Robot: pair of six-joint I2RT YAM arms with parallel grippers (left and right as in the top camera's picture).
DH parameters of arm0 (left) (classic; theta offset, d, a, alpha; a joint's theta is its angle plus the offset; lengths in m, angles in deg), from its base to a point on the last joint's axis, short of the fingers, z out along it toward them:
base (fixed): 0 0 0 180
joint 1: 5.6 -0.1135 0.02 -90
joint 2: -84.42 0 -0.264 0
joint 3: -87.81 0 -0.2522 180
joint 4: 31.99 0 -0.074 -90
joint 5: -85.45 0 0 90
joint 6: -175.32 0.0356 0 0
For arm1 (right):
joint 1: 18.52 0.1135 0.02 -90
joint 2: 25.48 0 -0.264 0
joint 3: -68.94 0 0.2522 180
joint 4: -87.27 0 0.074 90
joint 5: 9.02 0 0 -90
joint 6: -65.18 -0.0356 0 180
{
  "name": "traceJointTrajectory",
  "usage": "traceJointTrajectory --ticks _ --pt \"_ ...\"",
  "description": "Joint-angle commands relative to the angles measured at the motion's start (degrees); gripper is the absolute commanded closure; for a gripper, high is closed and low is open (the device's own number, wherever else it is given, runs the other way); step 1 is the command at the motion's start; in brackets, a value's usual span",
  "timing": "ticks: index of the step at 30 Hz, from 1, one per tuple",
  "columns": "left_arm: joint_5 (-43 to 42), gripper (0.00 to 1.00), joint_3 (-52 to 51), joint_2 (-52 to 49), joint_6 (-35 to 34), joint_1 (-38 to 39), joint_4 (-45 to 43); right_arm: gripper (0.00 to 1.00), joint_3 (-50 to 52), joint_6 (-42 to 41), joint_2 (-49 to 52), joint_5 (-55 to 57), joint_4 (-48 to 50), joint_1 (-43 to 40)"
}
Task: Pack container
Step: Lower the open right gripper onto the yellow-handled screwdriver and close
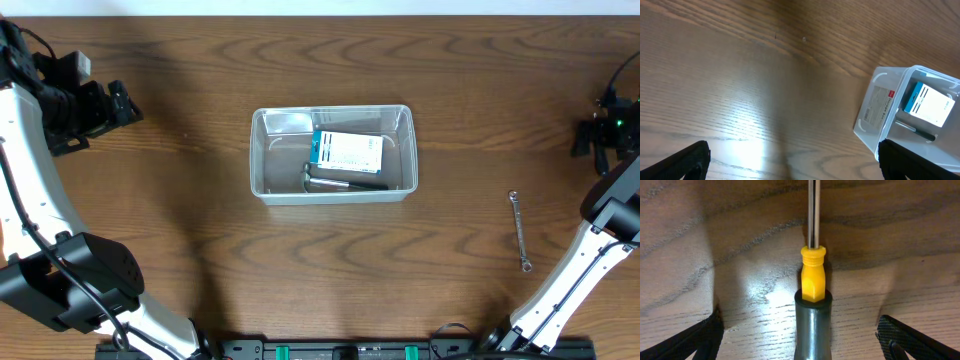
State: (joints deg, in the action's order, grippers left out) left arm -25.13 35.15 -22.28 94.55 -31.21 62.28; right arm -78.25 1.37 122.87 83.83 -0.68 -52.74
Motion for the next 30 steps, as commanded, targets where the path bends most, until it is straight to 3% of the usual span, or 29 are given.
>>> traceJointTrajectory --ticks 1,13,21,27,30 --pt "0.7 0.02 -0.1 -0.6 0.3 0.0 0.0 0.01 -0.4 0.7 0.1 0.4 0.4 0.5" --pt "0.7 0.02 -0.1 -0.6 0.3 0.0 0.0 0.02 -0.4 0.9 0.2 0.1 1.6 0.5" --pt "0.7 0.02 -0.1 -0.6 0.3 0.0 0.0 0.17 -0.4 0.9 0.2 0.1 1.8 0.5" --pt "0.7 0.02 -0.1 -0.6 0.3 0.0 0.0 0.22 -0.4 0.9 0.2 0.1 1.8 0.5" --pt "0.7 0.02 -0.1 -0.6 0.3 0.0 0.0 0.31 -0.4 0.9 0.2 0.1 1.8 0.5"
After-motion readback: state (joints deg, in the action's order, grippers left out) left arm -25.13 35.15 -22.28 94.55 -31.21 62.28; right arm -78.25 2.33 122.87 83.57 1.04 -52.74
